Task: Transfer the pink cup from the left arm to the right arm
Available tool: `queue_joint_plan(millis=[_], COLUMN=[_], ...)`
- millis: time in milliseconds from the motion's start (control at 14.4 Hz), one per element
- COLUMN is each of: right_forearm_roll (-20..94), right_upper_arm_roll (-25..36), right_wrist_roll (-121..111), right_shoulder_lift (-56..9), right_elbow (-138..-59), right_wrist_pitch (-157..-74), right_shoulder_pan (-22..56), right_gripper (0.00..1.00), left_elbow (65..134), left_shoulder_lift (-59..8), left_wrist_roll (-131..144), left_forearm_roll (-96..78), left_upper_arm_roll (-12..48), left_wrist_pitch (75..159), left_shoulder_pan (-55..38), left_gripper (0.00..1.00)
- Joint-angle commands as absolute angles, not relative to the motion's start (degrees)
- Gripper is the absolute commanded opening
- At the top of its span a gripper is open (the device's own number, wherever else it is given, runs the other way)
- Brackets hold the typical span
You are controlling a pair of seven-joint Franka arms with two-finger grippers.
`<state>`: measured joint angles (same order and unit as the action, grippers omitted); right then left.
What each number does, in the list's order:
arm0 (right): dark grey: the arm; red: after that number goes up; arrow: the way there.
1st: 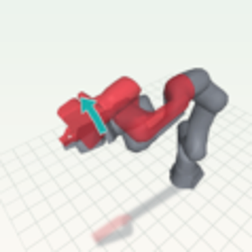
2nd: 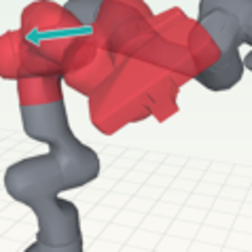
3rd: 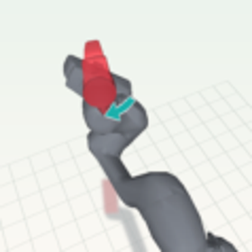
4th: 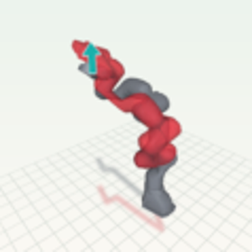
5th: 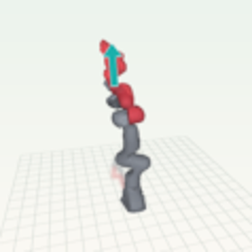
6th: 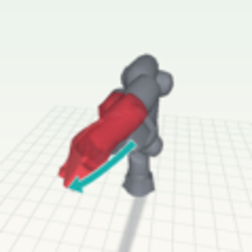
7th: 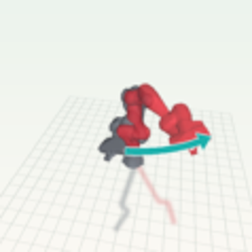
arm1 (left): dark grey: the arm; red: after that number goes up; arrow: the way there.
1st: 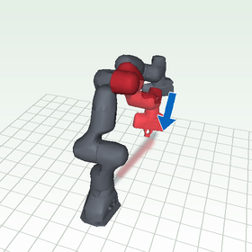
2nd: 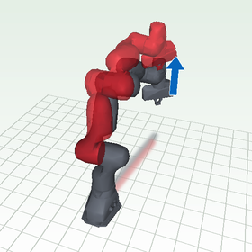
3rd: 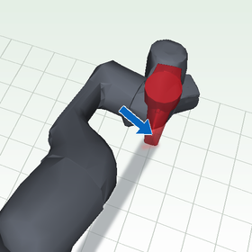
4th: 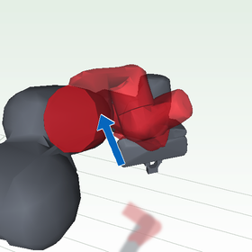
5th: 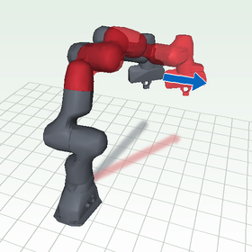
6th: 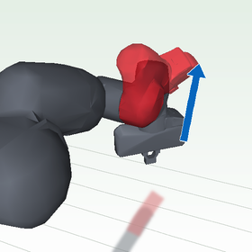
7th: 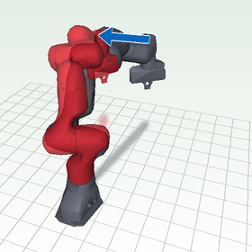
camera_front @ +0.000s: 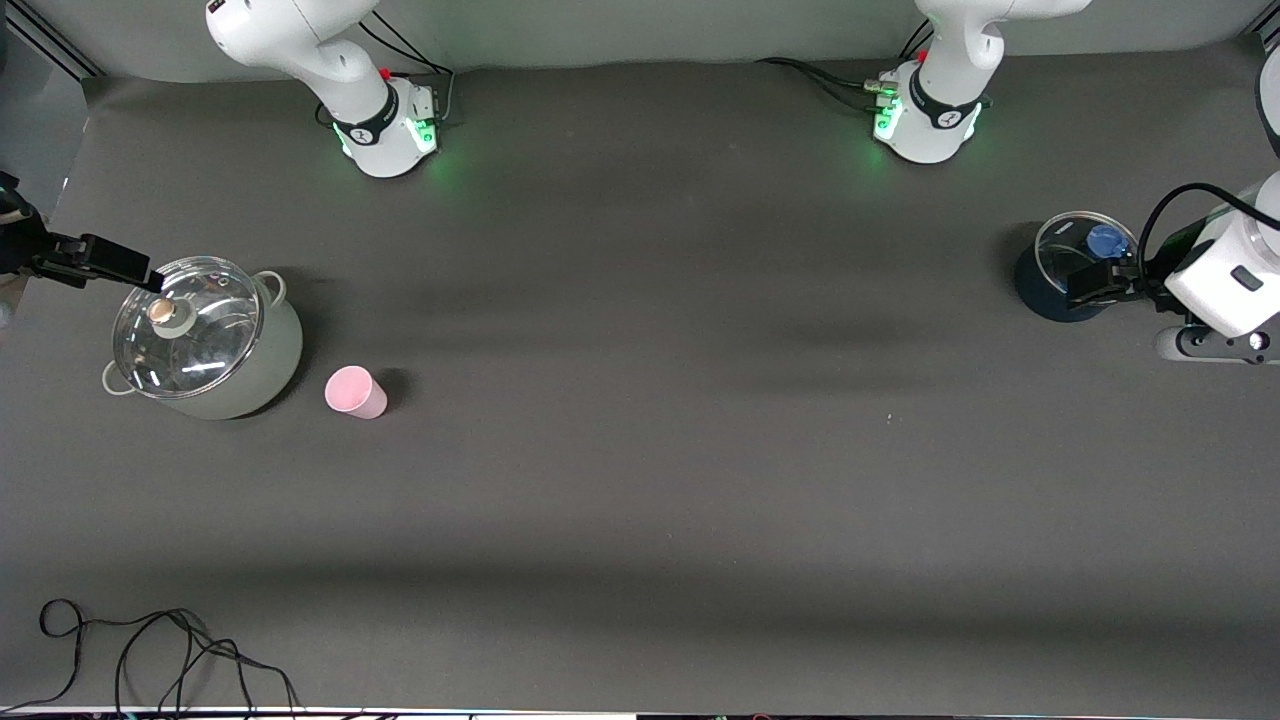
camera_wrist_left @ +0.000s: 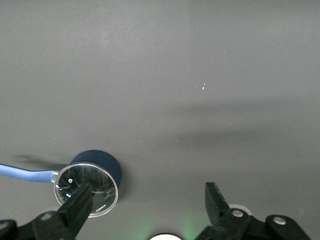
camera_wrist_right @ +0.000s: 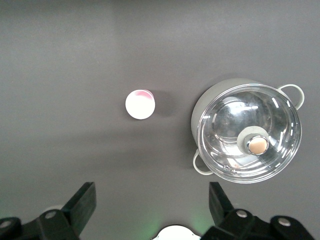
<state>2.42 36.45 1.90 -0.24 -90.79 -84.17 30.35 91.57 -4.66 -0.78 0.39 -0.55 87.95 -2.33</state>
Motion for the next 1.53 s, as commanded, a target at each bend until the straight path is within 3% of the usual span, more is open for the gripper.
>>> queue_joint_plan(millis=[0,556,1181,1459], right_forearm_roll=[1.3,1.2,0.4,2.6], right_upper_arm_roll=[30.0,8.7,7.5,1.4], right_wrist_roll=[2.7,2.1,0.3,1.2], right_shoulder_lift=[-0.7,-0.4,-0.8,1.0], right_elbow=[-89.5,-89.5,-89.3,-89.4], right_wrist_pitch=[-83.1,-83.2,-88.6,-89.4], right_shoulder_pan=[23.9,2.7,1.1,-4.6], right_gripper=[1.0,1.0,1.0,1.0], left_elbow=[91.7,91.7,90.6,90.5], left_shoulder_lift=[-4.3,-4.5,-4.5,-4.4], left_wrist_roll=[-0.9,-1.0,-1.1,-1.1], left_forearm_roll=[1.0,1.1,1.0,1.0], left_upper_arm_roll=[0.1,0.2,0.2,0.2], left_wrist_pitch=[88.8,88.6,89.8,89.6], left_shoulder_pan=[-1.8,-1.8,-1.3,-1.2], left_gripper=[1.0,1.0,1.0,1.0])
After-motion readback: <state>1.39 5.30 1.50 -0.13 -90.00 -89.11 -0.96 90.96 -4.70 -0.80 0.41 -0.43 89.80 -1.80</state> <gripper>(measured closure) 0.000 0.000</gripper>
